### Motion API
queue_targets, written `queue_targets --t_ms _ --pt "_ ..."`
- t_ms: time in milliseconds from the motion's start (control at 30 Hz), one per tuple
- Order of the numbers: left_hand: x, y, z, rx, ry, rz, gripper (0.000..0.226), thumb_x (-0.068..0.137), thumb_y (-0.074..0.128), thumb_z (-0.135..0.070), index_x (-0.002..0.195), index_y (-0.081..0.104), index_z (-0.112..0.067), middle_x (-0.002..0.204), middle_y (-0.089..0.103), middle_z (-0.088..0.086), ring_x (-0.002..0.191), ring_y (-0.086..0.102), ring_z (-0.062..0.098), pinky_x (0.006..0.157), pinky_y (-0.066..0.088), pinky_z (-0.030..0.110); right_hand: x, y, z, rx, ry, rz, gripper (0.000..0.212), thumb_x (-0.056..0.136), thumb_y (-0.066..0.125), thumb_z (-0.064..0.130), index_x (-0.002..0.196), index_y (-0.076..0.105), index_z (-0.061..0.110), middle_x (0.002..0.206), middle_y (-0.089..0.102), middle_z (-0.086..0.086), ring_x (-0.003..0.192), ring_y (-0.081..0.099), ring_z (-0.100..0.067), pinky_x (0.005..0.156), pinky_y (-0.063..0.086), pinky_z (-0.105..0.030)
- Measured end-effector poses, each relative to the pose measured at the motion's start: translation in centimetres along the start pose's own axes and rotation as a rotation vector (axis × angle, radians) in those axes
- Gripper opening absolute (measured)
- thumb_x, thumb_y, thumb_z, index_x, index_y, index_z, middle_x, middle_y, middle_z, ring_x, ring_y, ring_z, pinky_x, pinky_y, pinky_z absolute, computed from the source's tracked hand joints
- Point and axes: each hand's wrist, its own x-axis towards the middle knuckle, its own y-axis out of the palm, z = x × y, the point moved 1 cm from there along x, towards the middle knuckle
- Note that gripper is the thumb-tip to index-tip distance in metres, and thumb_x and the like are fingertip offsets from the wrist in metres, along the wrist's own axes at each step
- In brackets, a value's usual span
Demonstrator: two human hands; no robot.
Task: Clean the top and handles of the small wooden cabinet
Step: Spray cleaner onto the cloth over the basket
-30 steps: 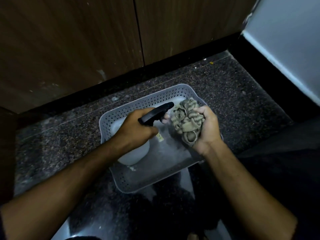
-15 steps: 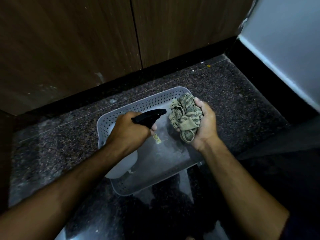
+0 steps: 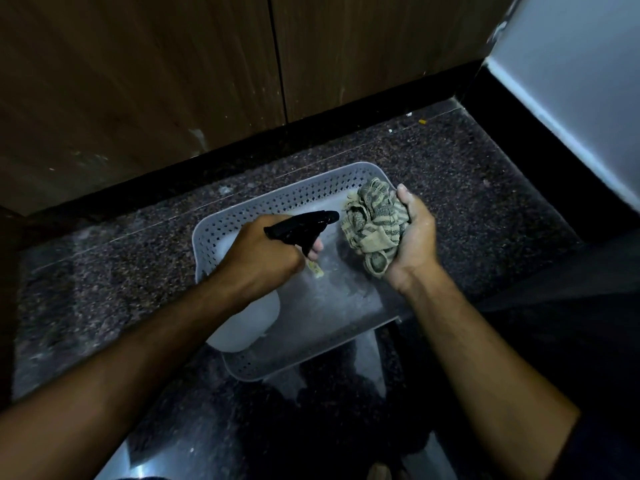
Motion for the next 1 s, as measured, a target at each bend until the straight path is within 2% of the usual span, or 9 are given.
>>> queue_targets --t_ms 67,167,333,467,500,600,667,833,1000 --pt "-0.2 0.1 0.2 0.006 0.006 -0.05 0.028 0.073 0.063 0.001 0.064 0.073 -0.023 0.06 0.069 -0.001 0.057 0.062 0.021 0.05 0.045 0.031 0.2 0.1 -0.1 -0.011 0.001 -0.001 0.056 0.093 0.05 0.048 0.119 0.069 0.002 0.127 0.063 -0.025 0.105 0.062 -0.035 0.104 0.046 -0.05" --pt "-0.2 0.2 0.5 0.052 -0.007 -0.103 0.026 0.071 0.067 -0.004 0.053 0.066 -0.022 0.042 0.053 -0.004 0.043 0.049 0.017 0.048 0.038 0.03 0.3 0.3 -0.2 -0.01 -0.007 0.0 0.047 0.092 0.053 0.045 0.11 0.071 0.005 0.115 0.067 -0.022 0.095 0.065 -0.033 0.096 0.049 -0.047" --pt "-0.4 0.1 -0.2 0.059 -0.015 -0.019 0.024 0.072 0.065 -0.001 0.067 0.076 -0.021 0.063 0.072 -0.004 0.054 0.064 0.004 0.045 0.042 0.013 0.4 0.3 -0.2 -0.02 -0.019 -0.004 0.048 0.092 0.053 0.043 0.112 0.07 0.003 0.108 0.068 -0.021 0.089 0.066 -0.033 0.087 0.053 -0.044" --pt "-0.6 0.3 -0.4 0.071 -0.009 -0.07 0.007 0.068 0.066 -0.007 0.066 0.071 -0.002 0.062 0.063 0.023 0.051 0.054 0.023 0.049 0.04 0.033 0.5 0.1 -0.3 -0.022 -0.012 -0.004 0.053 0.092 0.054 0.043 0.124 0.065 0.002 0.119 0.064 -0.023 0.099 0.062 -0.036 0.098 0.048 -0.051" --pt "-0.5 0.4 -0.4 0.055 -0.012 -0.088 0.007 0.069 0.065 -0.007 0.065 0.072 -0.006 0.061 0.065 0.019 0.052 0.056 0.022 0.049 0.042 0.035 0.5 0.1 -0.3 -0.022 -0.009 -0.002 0.05 0.092 0.053 0.044 0.12 0.067 0.004 0.117 0.065 -0.022 0.097 0.063 -0.035 0.098 0.047 -0.051" --pt "-0.5 0.5 -0.7 -0.021 -0.044 -0.12 0.026 0.072 0.06 -0.001 0.068 0.076 -0.021 0.066 0.074 -0.004 0.066 0.068 0.007 0.058 0.048 0.021 0.4 0.1 -0.6 -0.016 0.018 0.011 0.048 0.093 0.052 0.046 0.108 0.071 0.005 0.111 0.065 -0.021 0.093 0.063 -0.033 0.097 0.045 -0.049" --pt "-0.2 0.5 -0.5 -0.046 -0.064 -0.149 0.024 0.073 0.061 -0.005 0.07 0.077 -0.022 0.069 0.075 -0.004 0.071 0.07 0.009 0.062 0.05 0.023 0.3 0.2 -0.6 -0.011 0.027 0.024 0.049 0.093 0.05 0.046 0.106 0.072 0.004 0.109 0.065 -0.02 0.091 0.063 -0.031 0.097 0.044 -0.047" --pt "0.3 0.6 -0.4 -0.034 -0.116 -0.186 0.013 0.064 0.065 -0.016 0.067 0.071 -0.005 0.059 0.065 0.017 0.048 0.055 0.022 0.048 0.044 0.031 0.0 0.2 -0.5 0.001 0.026 0.035 0.05 0.096 0.048 0.044 0.109 0.072 0.002 0.12 0.063 -0.022 0.1 0.06 -0.033 0.109 0.039 -0.052" --pt "0.0 0.6 -0.1 -0.056 -0.13 -0.154 0.018 0.067 0.058 -0.023 0.065 0.076 -0.024 0.062 0.073 -0.001 0.051 0.065 0.015 0.045 0.044 0.022 -0.2 0.2 -0.6 -0.007 0.032 0.03 0.049 0.096 0.047 0.045 0.102 0.076 0.006 0.112 0.067 -0.02 0.098 0.061 -0.032 0.107 0.041 -0.05"
